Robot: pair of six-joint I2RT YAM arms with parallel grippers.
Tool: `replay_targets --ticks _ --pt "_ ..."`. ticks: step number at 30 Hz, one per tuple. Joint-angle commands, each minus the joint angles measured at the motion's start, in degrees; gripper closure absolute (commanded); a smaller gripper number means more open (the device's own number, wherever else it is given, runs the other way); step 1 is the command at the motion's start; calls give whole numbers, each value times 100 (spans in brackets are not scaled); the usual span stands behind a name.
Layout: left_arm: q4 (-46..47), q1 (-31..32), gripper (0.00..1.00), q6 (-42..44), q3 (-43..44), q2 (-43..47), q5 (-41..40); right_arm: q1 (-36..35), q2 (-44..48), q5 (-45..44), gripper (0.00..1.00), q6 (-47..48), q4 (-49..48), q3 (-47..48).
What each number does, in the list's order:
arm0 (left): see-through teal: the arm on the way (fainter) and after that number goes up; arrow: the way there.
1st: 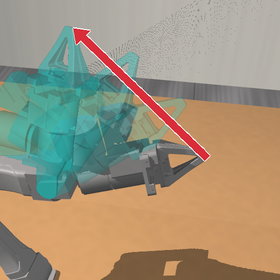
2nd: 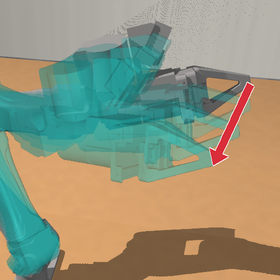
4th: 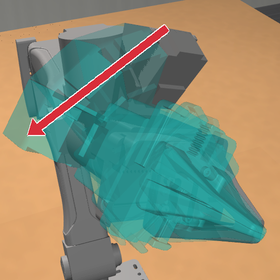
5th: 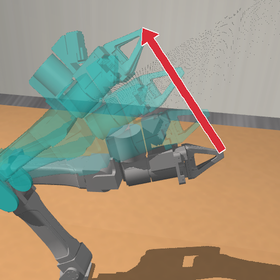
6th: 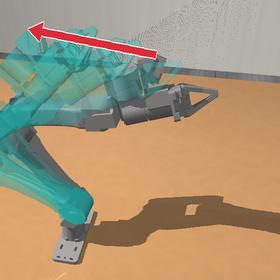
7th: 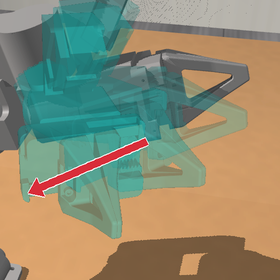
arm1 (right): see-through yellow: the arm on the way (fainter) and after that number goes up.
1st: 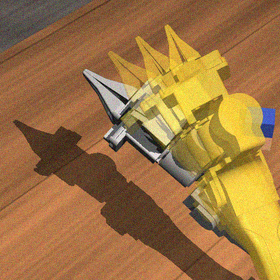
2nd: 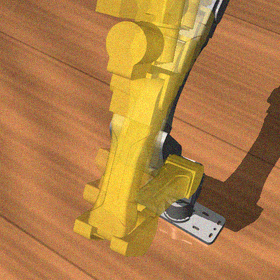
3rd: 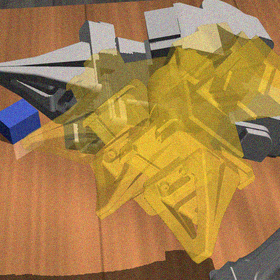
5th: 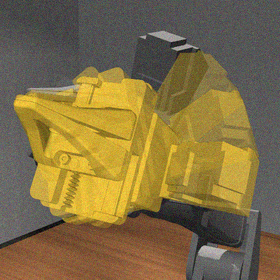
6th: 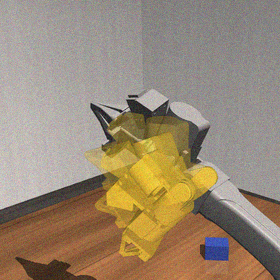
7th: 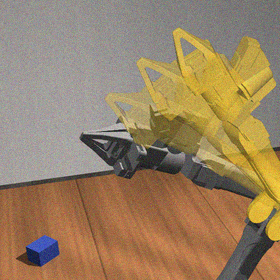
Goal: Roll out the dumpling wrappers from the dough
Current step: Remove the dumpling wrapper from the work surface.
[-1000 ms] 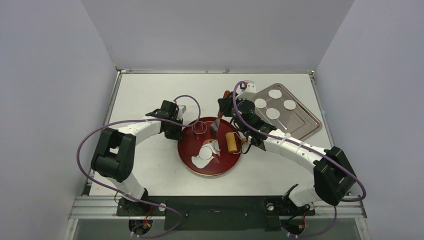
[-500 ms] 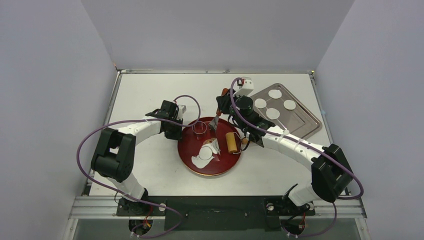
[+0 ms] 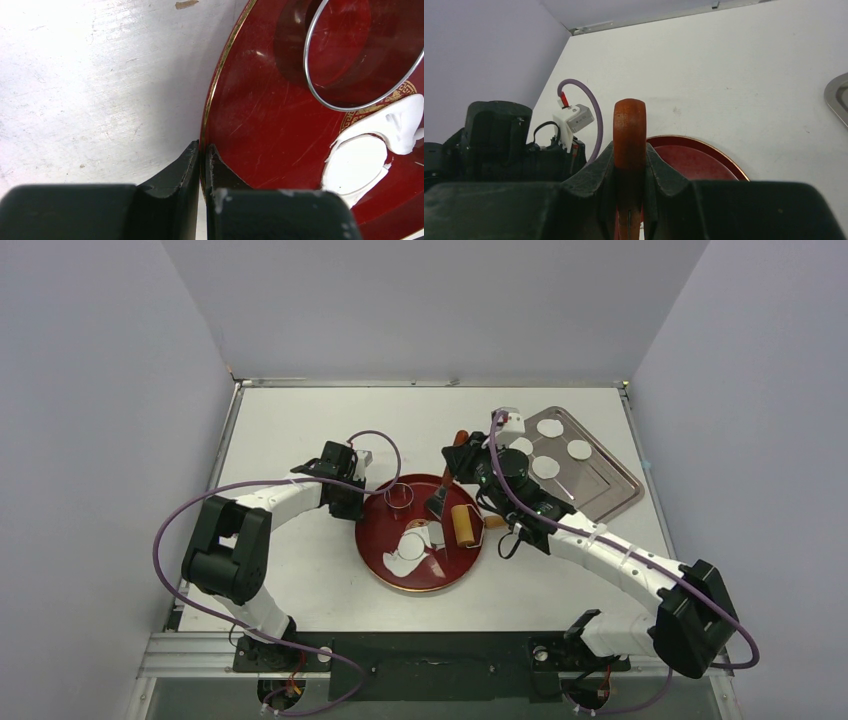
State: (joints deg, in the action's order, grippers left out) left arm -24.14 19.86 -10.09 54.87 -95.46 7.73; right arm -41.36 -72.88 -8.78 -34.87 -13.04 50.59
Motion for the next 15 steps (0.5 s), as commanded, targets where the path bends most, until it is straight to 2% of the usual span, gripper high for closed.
replay_targets --ticks 1,5,8,11,15 --pt "119 -9 100 156 20 189 -41 -53 42 30 100 -203 -475 -216" --pt "100 -20 100 187 79 219 84 -77 141 315 100 -67 -764 -266" --pt "83 -56 98 237 205 267 352 -65 347 597 100 295 -431 -84" --pt "55 -68 83 244 292 319 653 -17 470 1041 100 646 54 65" --pt "78 -141 68 394 414 508 1082 25 831 1714 100 1063 219 115"
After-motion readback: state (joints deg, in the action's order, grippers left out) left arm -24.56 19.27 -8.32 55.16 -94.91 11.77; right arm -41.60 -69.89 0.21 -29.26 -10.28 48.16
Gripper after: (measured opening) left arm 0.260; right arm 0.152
